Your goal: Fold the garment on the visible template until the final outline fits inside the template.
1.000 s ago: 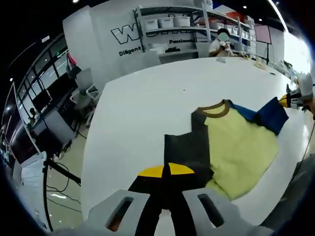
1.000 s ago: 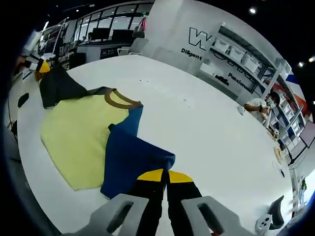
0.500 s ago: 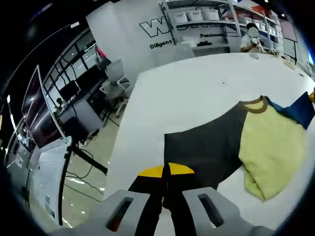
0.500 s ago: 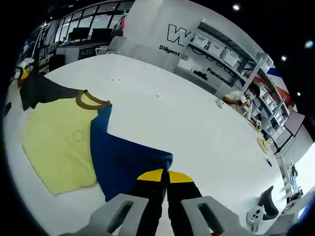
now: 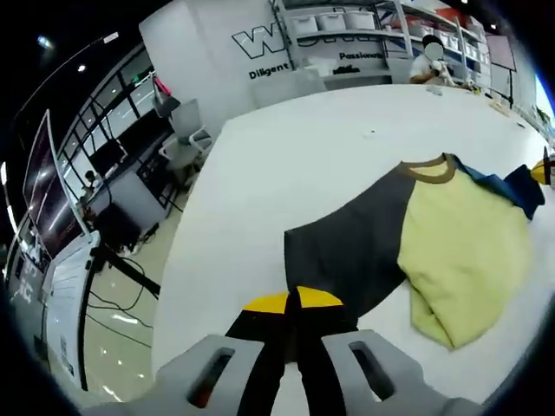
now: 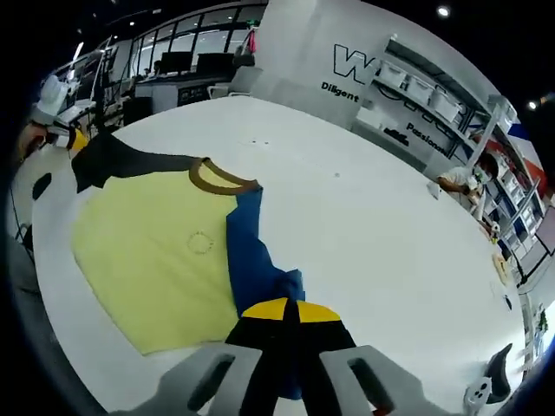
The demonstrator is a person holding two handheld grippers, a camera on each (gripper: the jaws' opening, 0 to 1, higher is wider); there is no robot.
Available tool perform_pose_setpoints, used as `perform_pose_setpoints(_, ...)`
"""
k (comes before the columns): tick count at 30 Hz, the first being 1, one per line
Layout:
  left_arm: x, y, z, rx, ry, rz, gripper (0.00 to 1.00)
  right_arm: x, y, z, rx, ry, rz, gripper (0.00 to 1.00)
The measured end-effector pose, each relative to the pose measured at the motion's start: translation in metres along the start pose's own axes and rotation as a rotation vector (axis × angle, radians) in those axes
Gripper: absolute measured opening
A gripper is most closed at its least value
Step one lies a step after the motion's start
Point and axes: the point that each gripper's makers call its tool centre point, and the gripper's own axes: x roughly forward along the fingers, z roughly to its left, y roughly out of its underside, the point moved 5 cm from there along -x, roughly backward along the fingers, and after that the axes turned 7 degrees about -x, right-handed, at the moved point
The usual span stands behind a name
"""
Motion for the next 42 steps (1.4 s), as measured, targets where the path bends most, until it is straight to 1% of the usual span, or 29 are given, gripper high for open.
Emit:
perform_pose_setpoints(1, 0.002, 0.000, -0.004, -0.007, 0.036, -0.010, 0.07, 0.005, 0.001, 0.006, 0.004, -0.027, 0.007, 0.00)
perform_pose_setpoints(2, 0.002, 0.001, -0.006, 0.003, 0.036, -0.012, 0.11, 0.007, 0.002, 0.009, 0.010, -0.051, 0.009, 0.00)
perform_pose_setpoints(3, 0.002, -0.003, -0.003, 0.042, -0.001, -0.045, 0.22, 0.009, 0.001, 0.013, 0.032, -0.077, -0.005, 0.00)
perform_pose_setpoints(4, 0.002, -0.004, -0.004, 0.058, -0.001, -0.063, 0.31, 0.010, 0.001, 0.015, 0.053, -0.082, -0.015, 0.00)
perform_pose_setpoints(5, 0.001, -0.002, -0.011, 0.056, 0.035, -0.059, 0.38, 0.010, 0.001, 0.015, 0.060, -0.087, -0.011, 0.01)
perform_pose_setpoints(6, 0.001, -0.001, -0.014, 0.044, 0.047, -0.053, 0.41, 0.010, 0.001, 0.016, 0.069, -0.087, -0.016, 0.07)
perform_pose_setpoints(7, 0.001, -0.001, -0.018, 0.043, 0.072, -0.057, 0.45, 0.010, 0.000, 0.019, 0.084, -0.103, -0.026, 0.13)
perform_pose_setpoints(8, 0.001, -0.002, -0.020, 0.044, 0.082, -0.067, 0.48, 0.009, -0.003, 0.021, 0.103, -0.119, -0.048, 0.21)
perform_pose_setpoints(10, 0.002, -0.003, -0.024, 0.041, 0.115, -0.086, 0.52, 0.007, -0.004, 0.023, 0.103, -0.130, -0.052, 0.31)
perform_pose_setpoints(11, 0.001, -0.002, -0.027, 0.035, 0.128, -0.090, 0.55, 0.005, -0.007, 0.025, 0.105, -0.139, -0.068, 0.35)
perform_pose_setpoints(14, -0.003, 0.000, -0.038, 0.028, 0.180, -0.102, 0.60, 0.001, -0.011, 0.030, 0.116, -0.169, -0.096, 0.43)
perform_pose_setpoints(16, -0.003, 0.002, -0.042, 0.041, 0.192, -0.106, 0.62, -0.002, -0.011, 0.034, 0.122, -0.189, -0.104, 0.51)
perform_pose_setpoints(17, -0.004, 0.003, -0.044, 0.042, 0.194, -0.101, 0.64, -0.003, -0.012, 0.036, 0.128, -0.199, -0.108, 0.54)
perform_pose_setpoints(19, -0.006, 0.006, -0.046, 0.039, 0.199, -0.101, 0.70, -0.006, -0.011, 0.042, 0.143, -0.226, -0.116, 0.60)
perform_pose_setpoints(21, -0.008, 0.008, -0.051, 0.022, 0.230, -0.098, 0.75, -0.009, -0.011, 0.047, 0.147, -0.242, -0.120, 0.63)
perform_pose_setpoints(25, -0.018, 0.010, -0.061, 0.020, 0.277, -0.119, 0.86, -0.017, -0.010, 0.060, 0.139, -0.280, -0.134, 0.71)
perform_pose_setpoints(27, -0.021, 0.011, -0.066, 0.032, 0.297, -0.122, 0.93, -0.020, -0.008, 0.068, 0.134, -0.305, -0.135, 0.76)
perform_pose_setpoints(28, -0.023, 0.012, -0.068, 0.038, 0.310, -0.119, 0.95, -0.021, -0.005, 0.074, 0.126, -0.323, -0.127, 0.78)
perform_pose_setpoints(30, -0.025, 0.015, -0.071, 0.044, 0.322, -0.114, 0.97, -0.023, -0.003, 0.080, 0.119, -0.337, -0.130, 0.80)
perform_pose_setpoints(31, -0.026, 0.015, -0.072, 0.045, 0.328, -0.116, 0.99, -0.024, -0.002, 0.083, 0.117, -0.346, -0.125, 0.82)
perform_pose_setpoints(32, -0.027, 0.017, -0.076, 0.051, 0.356, -0.109, 0.99, -0.025, -0.001, 0.085, 0.119, -0.349, -0.126, 0.83)
perform_pose_setpoints(34, -0.029, 0.020, -0.077, 0.063, 0.361, -0.105, 0.99, -0.026, 0.003, 0.091, 0.117, -0.365, -0.119, 0.83)
perform_pose_setpoints(37, -0.031, 0.022, -0.081, 0.081, 0.377, -0.099, 0.99, -0.027, 0.004, 0.092, 0.115, -0.366, -0.119, 0.83)
perform_pose_setpoints(38, -0.034, 0.027, -0.088, 0.110, 0.387, -0.096, 0.99, -0.029, 0.009, 0.099, 0.107, -0.376, -0.114, 0.83)
perform_pose_setpoints(41, -0.036, 0.032, -0.093, 0.113, 0.404, -0.102, 0.99, -0.029, 0.014, 0.106, 0.091, -0.386, -0.103, 0.82)
perform_pose_setpoints(42, -0.036, 0.034, -0.093, 0.113, 0.403, -0.096, 0.98, -0.029, 0.014, 0.107, 0.091, -0.389, -0.105, 0.82)
